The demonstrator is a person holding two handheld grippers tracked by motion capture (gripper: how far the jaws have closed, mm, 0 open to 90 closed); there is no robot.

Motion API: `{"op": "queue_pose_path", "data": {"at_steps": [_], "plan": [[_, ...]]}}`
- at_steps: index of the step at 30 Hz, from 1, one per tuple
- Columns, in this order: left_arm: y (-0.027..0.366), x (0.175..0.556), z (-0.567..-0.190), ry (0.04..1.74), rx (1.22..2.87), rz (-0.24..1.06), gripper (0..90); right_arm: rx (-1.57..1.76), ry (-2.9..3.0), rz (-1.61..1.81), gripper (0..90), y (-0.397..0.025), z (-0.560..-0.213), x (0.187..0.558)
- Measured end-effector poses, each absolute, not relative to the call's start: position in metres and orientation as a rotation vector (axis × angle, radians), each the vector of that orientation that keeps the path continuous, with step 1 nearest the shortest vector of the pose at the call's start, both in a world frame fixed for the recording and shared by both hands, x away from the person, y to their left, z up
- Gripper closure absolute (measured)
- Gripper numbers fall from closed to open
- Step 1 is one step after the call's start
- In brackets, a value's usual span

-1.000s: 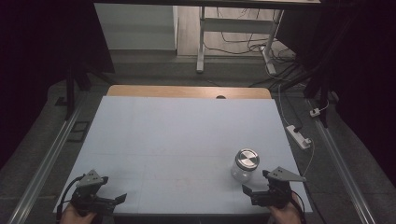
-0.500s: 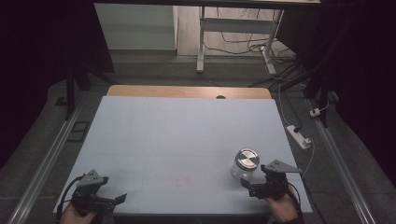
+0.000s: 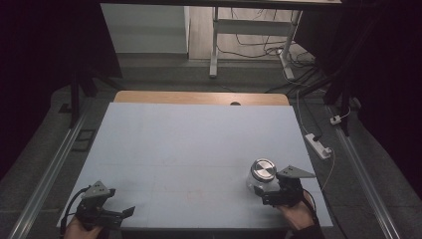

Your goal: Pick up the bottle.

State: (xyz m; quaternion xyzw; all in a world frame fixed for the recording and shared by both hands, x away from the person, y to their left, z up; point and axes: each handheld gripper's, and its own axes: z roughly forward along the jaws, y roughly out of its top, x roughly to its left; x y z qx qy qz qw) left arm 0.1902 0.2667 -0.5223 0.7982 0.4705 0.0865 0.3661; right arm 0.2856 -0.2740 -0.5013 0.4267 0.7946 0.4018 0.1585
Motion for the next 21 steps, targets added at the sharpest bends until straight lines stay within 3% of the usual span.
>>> {"op": "queue_pose_path", "data": {"at_steps": [21], "plan": [[0.267,0.190,-0.522,1.203,2.052,0.221,1.2,1.147,2.314,1.093,0.0,-0.257,-0.505,0.301]]}}
